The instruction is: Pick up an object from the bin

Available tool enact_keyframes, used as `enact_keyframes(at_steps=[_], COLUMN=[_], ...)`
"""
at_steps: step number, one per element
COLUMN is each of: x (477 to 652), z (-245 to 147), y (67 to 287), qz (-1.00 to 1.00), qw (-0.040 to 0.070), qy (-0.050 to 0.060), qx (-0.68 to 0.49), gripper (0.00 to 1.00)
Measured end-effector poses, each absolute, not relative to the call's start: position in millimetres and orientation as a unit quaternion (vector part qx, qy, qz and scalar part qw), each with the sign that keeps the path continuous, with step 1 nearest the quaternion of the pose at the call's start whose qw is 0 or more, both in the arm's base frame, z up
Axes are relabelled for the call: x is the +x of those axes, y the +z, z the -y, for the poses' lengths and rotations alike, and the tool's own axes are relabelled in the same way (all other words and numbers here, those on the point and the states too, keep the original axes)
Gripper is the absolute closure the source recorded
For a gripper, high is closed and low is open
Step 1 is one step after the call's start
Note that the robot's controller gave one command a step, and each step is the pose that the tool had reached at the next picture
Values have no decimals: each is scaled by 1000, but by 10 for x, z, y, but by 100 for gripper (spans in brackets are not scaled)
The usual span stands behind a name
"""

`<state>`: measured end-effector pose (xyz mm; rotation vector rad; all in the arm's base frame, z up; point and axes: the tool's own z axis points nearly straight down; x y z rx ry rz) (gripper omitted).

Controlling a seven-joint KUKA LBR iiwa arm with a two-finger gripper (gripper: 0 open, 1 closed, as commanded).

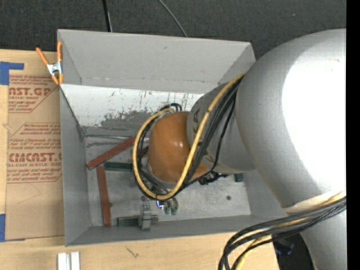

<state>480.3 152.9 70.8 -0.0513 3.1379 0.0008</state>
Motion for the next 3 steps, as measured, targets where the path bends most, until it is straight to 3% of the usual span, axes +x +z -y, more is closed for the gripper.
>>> enact_keyframes(at_steps=[1, 2, 3], x=[4835, 4820, 4992], z=[-1471, -1664, -1677], y=[707, 755, 832], qz=[-1000, -999, -998], qw=[2, 1, 0], qy=[1, 0, 1], qx=[-9, 39, 69], gripper=[0, 0, 0])
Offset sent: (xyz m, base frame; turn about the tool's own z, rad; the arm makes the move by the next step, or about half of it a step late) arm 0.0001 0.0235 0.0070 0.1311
